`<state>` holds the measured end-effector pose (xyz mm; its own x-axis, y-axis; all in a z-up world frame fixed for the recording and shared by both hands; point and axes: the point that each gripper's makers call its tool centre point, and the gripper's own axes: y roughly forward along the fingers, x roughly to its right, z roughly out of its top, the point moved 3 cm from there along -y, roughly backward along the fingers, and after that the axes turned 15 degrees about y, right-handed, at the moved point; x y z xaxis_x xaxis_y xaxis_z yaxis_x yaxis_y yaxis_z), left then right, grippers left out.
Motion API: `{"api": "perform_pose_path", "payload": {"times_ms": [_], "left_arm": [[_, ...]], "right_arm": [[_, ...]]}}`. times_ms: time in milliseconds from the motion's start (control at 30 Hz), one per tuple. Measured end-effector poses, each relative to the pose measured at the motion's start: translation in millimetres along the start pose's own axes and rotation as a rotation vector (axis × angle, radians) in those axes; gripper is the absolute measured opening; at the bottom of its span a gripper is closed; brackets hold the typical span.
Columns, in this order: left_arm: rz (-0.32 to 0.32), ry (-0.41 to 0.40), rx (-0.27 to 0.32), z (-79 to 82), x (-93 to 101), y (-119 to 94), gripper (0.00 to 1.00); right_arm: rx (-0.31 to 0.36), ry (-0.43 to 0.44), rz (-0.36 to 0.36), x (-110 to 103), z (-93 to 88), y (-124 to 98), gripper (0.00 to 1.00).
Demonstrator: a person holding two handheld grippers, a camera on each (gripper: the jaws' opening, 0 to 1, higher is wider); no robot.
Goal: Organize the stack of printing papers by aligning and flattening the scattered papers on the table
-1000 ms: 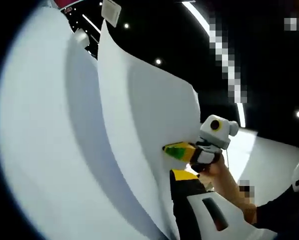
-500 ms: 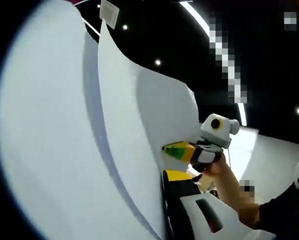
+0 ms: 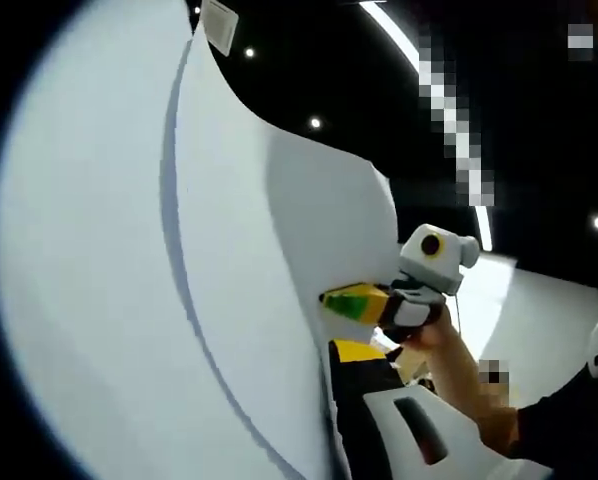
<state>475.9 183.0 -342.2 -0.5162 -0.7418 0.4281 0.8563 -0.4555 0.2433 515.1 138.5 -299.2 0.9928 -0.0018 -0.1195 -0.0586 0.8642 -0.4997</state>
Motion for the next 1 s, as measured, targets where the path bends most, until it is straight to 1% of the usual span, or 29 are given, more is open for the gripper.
{"api": "perform_pose_path", "payload": {"times_ms": [267, 767, 900, 1000], "left_arm": [[-0.002, -0.012, 0.001, 0.1, -0.6, 0.7, 0.12], [0.003, 0.026, -0.005, -1.1, -0.2, -0.5, 0.07], [0.007, 0.033, 0.008, 0.6, 0.0, -1.5, 0.06], [0.008, 0.033, 0.012, 1.1, 0.2, -1.5, 0.06]], "right_arm": [[-0.011, 0.0, 0.005, -0.4, -2.6, 0.9, 0.0], [-0.003, 0.003, 0.002, -0.9, -1.3, 2.8, 0.0], [0.017, -0.002, -0.02, 2.3, 1.8, 1.4, 0.08], [0.028, 0.003, -0.028, 4.0, 3.2, 0.4, 0.12]]}}
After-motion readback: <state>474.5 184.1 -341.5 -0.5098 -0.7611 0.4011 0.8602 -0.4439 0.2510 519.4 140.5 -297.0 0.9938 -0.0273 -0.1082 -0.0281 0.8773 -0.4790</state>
